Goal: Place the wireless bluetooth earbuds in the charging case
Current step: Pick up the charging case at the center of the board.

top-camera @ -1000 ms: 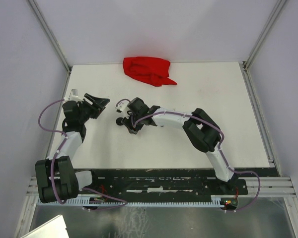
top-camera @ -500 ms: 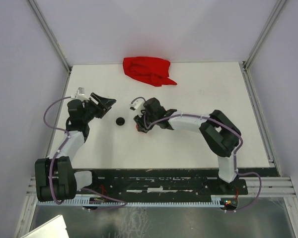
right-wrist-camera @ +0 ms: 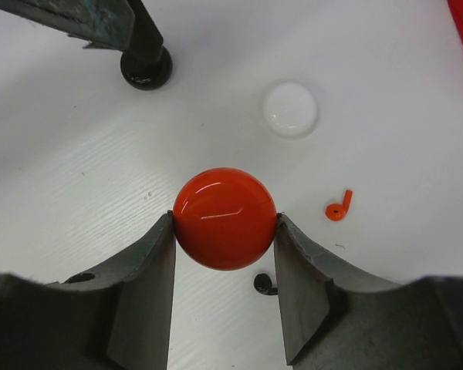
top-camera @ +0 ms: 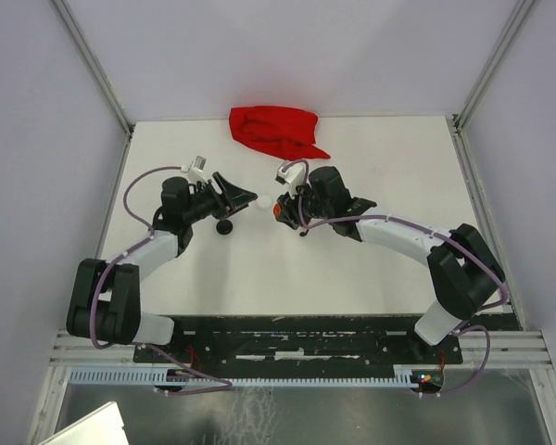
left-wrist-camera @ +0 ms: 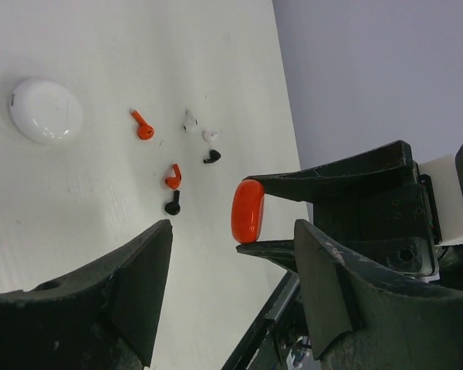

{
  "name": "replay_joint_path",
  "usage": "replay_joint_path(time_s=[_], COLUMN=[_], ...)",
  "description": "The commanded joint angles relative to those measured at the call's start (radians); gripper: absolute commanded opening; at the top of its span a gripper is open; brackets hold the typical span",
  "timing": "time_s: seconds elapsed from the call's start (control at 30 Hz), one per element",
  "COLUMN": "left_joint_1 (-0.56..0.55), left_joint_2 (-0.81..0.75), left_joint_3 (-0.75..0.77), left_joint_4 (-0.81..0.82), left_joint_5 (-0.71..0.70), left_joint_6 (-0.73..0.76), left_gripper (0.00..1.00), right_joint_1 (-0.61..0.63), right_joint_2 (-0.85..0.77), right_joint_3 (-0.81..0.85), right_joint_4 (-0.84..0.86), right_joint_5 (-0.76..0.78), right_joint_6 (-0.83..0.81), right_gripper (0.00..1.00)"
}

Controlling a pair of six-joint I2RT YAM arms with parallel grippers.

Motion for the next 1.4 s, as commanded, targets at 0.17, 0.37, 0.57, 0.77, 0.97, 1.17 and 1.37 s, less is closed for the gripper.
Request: replay_joint_path(time_s=[0.17, 0.37, 0.57, 0.77, 0.97, 1.17, 1.37], left_joint_1=[-0.085, -0.123, -0.139, -0.141, -0.148, -0.154, -0.163], left_joint_2=[0.1, 0.154, 0.167, 0.168, 0.179, 0.186, 0.193], left_joint_3=[0.034, -0.005, -0.017, -0.024, -0.033, -0.031, -0.027], left_joint_4=[0.219, 0.359, 0.369, 0.35, 0.35, 0.351, 0.352], left_joint_5=[0.119, 0.143, 0.15, 0.151, 0.161, 0.16, 0.167], left_joint_6=[-0.043, -0.11, -0.106, -0.092, -0.089, -0.086, -0.083], left_gripper=[0.69, 0.67, 0.66, 0.65, 0.65, 0.63, 0.59], right_joint_1=[-0.001, -0.001, -0.001, -0.002, -0.001, -0.001, -0.001], right_joint_2=[-0.03, -0.017, -0.02, -0.027, -0.028, -0.023, -0.025], right_joint_3=[-0.007, 0.007, 0.012, 0.013, 0.017, 0.022, 0.024], right_joint_4=[0.044, 0.044, 0.048, 0.046, 0.044, 0.042, 0.041], right_joint_5=[-0.096, -0.124, -0.132, -0.132, -0.135, -0.138, -0.138], right_joint_6=[-0.01, -0.001, 0.003, -0.001, -0.002, -0.002, -0.004], right_gripper=[0.12, 0.12, 0.12, 0.12, 0.12, 0.12, 0.12])
